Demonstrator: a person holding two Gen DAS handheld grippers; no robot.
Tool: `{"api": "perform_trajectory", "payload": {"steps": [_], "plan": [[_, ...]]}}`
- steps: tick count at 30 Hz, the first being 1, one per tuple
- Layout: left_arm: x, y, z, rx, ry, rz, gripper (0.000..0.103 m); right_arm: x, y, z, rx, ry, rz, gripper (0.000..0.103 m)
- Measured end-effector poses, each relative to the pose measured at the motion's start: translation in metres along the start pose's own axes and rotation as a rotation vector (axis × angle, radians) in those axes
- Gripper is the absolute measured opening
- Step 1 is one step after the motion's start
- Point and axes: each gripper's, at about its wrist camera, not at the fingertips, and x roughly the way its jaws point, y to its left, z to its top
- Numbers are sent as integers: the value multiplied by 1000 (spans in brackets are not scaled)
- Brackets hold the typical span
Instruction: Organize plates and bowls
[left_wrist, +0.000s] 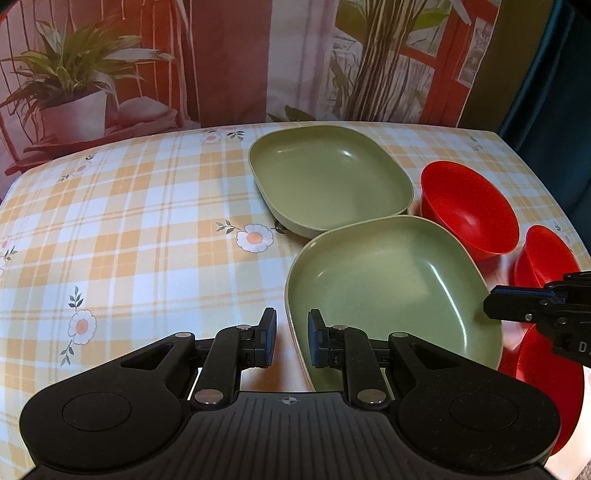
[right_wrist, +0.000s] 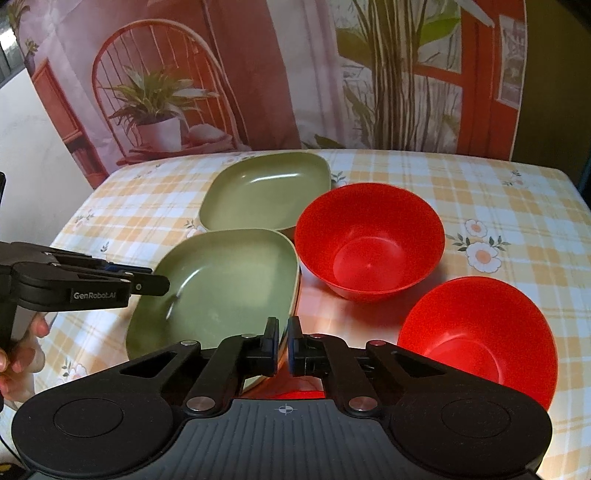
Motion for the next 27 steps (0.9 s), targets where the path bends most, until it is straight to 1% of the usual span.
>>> {"api": "perform_trajectory", "payload": {"steps": [7,11,12,14,16,19,21,23,25,27], "plan": [[2,-1,-1,-3,2,-7,19,3,1,-1,-3,12,-3,4],[0,-1,-1,-12,-9,-3,19,3,1,-1,7,15,-3,5],[-2,-1,0,-14,-13,-4,19,3,1,0,11,16,-1,7],[-6,-1,0,-13,-21,-8,19,0,2,2,14,5,1,15],[-10,0,2,-10,-33,-6,19,-4,2,5,19,-12,13,19],[-17,1,7,-8,-54,-1,19,-12,2,12,20,-40,34,20],[-24,1,11,-6,-73,2,19,-16,1,17,17,-58,46,23],[-30,2,16,-3,-92,5,19,-22,0,24,14,-77,53,28],[-38,3,22,-1,-115,11,19,-27,-1,32,14,-99,60,36],[-46,5,28,-11,-142,16,19,-34,-3,42,7,-124,63,39]]}}
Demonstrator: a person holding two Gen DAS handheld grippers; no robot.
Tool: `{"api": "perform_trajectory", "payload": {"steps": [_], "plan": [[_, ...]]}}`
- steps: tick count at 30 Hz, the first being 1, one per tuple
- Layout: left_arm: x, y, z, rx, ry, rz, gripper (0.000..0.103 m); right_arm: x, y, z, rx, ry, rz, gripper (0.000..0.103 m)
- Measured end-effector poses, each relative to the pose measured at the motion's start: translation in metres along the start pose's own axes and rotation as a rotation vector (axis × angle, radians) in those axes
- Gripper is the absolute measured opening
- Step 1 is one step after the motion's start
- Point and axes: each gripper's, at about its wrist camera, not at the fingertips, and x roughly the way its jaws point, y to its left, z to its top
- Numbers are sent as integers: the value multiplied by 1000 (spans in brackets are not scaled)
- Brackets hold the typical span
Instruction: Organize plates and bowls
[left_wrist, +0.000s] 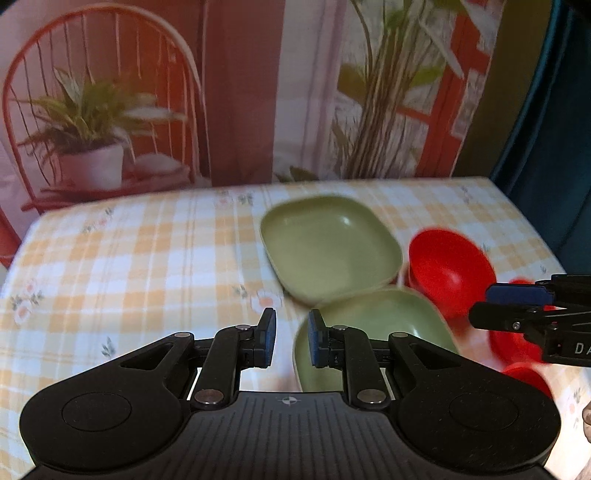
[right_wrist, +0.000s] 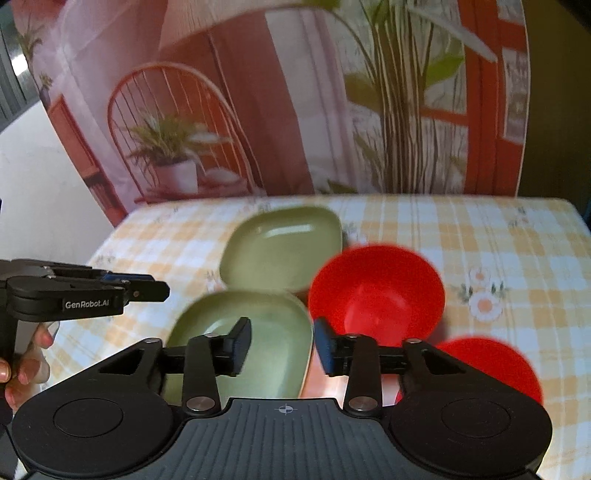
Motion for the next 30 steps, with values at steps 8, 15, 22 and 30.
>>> {"api": "perform_trajectory", "payload": {"steps": [8,15,22,30], "plan": [[-26,7,34,-33,-157,58,28,-12,0,46,-82,-78,-54,47],[-40,4,65,-3,-225,94,33,-11,-8,86,-117,-138,-94,48],[-37,4,89,-16,-241,126,33,-1,-13,120,-169,-187,-124,62],[-6,5,88,-16,-195,105,33,34,-20,126,-185,-146,-116,62]]}}
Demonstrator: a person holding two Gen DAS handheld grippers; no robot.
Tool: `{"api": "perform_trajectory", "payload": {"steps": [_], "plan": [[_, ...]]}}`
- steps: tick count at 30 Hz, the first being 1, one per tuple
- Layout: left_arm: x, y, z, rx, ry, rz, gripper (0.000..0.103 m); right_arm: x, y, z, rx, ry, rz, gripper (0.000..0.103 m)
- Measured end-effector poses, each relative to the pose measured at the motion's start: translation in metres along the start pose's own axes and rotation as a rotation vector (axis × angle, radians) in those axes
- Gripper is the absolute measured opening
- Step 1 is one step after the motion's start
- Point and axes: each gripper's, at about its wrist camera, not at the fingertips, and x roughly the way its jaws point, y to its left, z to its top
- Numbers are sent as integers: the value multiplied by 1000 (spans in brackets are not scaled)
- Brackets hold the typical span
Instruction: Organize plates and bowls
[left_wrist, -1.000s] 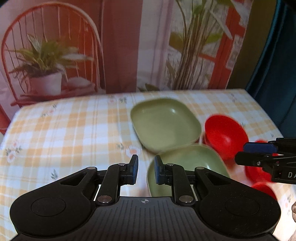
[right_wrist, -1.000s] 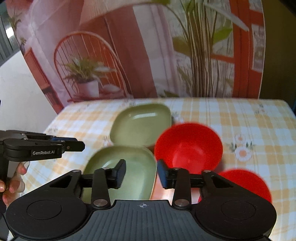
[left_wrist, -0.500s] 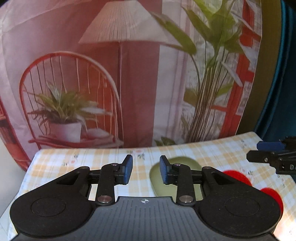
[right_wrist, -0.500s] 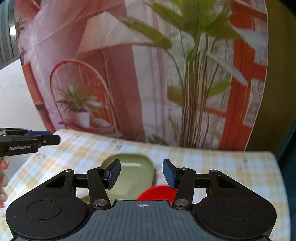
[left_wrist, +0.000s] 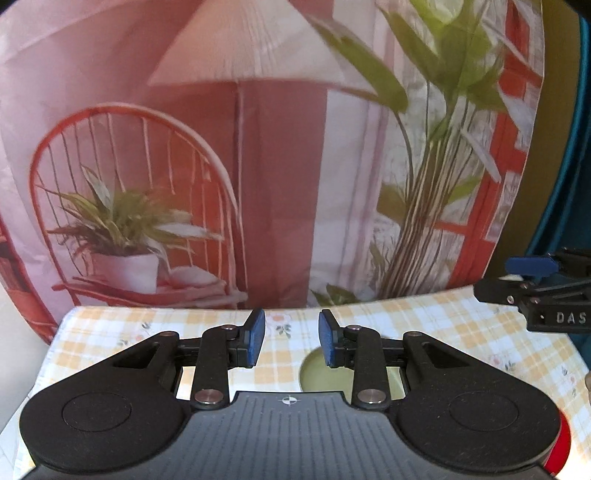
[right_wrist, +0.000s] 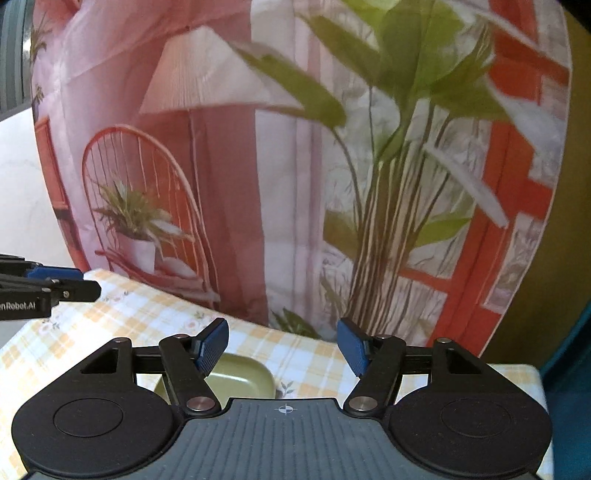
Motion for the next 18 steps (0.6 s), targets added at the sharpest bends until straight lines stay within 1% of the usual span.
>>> {"api": "perform_trajectory", "payload": {"steps": [4,9,14,18], "plan": [[18,0,-10,1,45,-14,33,19,-5,-10,29,47,15,62],[38,2,-22,-14,101,-26,33,41,-15,-25,80,116,10,62],[59,4,-36,-37,160,-35,33,55,-25,-37,125,161,9,62],[73,6,-46,-65,202,-49,33,65,-28,-43,136,190,16,62]]}}
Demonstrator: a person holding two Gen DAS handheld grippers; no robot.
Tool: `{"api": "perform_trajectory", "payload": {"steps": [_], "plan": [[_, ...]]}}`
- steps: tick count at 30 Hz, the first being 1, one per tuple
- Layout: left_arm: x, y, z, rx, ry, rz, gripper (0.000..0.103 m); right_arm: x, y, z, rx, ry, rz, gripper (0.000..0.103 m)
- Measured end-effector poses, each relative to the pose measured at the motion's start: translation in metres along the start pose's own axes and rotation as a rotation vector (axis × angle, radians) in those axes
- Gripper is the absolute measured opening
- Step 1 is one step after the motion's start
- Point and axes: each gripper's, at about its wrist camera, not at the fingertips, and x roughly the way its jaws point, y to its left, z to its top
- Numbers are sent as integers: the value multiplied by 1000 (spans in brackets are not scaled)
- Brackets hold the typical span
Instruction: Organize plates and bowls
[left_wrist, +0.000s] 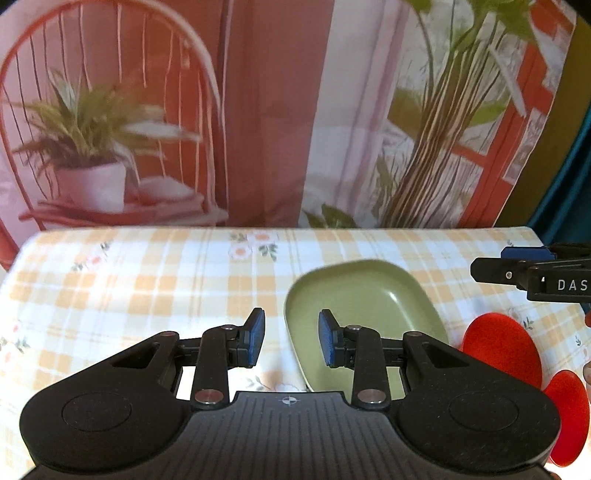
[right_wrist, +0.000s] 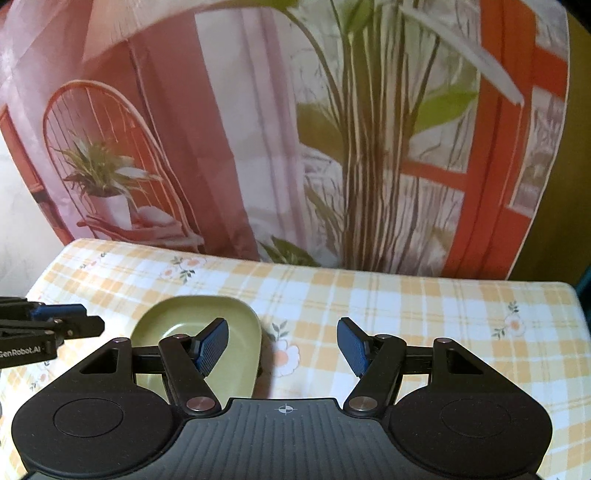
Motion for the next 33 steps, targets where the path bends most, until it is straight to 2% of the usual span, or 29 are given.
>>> {"api": "perform_trajectory", "payload": {"steps": [6,12,15,17,25,33], "plan": [[21,0,-9,-21,54,-21,33,15,2,-4,10,44,13,56],[35,5,-18,-55,93,-30,33,33,7,-9,42,95,49,47],[38,7,-22,-57,101,-46,29,40,9,-11,65,110,66,44],[39,9,-23,-63,103,-59,18,44,11,-11,72,122,79,40],[41,12,-26,-87,97,-91,11,59,16,-14,96,184,81,27],[46,17,-28,-131,97,-117,11,65,16,-16,105,195,55,15]]}}
